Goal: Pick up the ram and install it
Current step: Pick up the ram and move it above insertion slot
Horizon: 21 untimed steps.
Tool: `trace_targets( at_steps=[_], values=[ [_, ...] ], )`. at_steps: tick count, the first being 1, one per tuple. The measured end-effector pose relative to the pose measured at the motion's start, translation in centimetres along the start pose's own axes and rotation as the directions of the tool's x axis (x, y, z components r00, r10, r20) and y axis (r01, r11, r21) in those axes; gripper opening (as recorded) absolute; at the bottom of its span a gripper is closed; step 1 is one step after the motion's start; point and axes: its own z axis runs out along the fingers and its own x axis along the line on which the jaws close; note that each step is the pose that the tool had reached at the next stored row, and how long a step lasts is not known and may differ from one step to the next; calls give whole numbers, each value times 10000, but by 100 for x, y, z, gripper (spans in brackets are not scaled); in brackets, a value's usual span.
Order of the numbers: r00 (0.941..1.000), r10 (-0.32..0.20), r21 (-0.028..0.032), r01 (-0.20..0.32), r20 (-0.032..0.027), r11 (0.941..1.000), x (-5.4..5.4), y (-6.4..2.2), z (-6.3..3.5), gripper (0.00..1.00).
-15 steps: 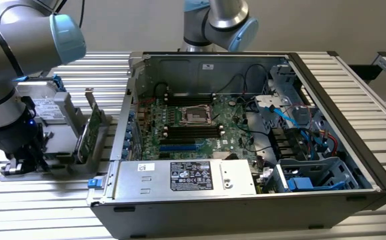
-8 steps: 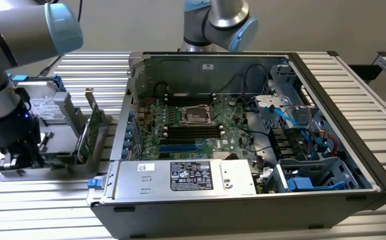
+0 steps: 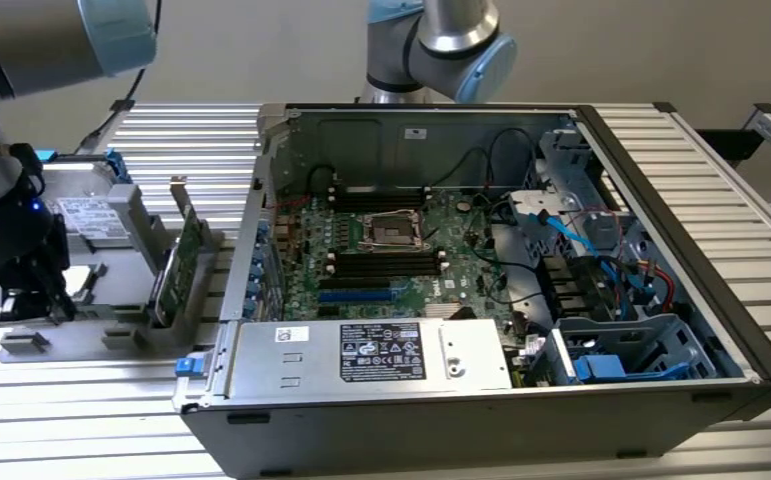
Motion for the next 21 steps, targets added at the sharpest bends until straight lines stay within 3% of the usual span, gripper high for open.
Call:
trace_targets(
  at_steps=[4, 14, 21],
  values=[
    [10000, 5, -54, -5, -20, 10000, 2, -33, -120, 14],
    [9999, 18, -194, -21, -163, 9998, 13, -186, -439, 14],
    [9998, 20, -315, -27, -212, 9995, 16, -284, -658, 14]
  ],
)
